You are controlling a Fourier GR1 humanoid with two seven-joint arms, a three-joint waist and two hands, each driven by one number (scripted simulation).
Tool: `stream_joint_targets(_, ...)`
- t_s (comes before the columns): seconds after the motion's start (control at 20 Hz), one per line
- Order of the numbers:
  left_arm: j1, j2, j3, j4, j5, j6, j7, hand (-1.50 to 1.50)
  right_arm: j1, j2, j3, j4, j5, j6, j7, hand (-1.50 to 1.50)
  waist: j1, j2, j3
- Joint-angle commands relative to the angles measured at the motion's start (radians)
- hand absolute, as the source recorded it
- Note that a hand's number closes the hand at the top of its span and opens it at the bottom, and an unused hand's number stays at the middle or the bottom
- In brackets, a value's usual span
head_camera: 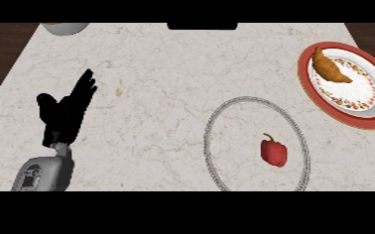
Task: Pick the croissant from the placemat and place it in the plate
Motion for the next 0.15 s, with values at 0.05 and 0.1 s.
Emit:
stream_joint_targets(0.05, 0.062, -0.006, -0.012, -0.041, 0.000, -0.017, -0.007, 0.00, 0.048, -0.072, 0.004, 0.085, -0.004, 0.048, -0.054, -1.50, 0.002, 0.000, 0.001)
stream_joint_targets(0.1, -0.005, 0.015, 0.000, -0.074, 0.021, -0.024, 0.081, 0.00, 0.009, -0.082, 0.012, 0.142, 0.019, 0.020, -0.072, -1.50, 0.011, 0.004, 0.002)
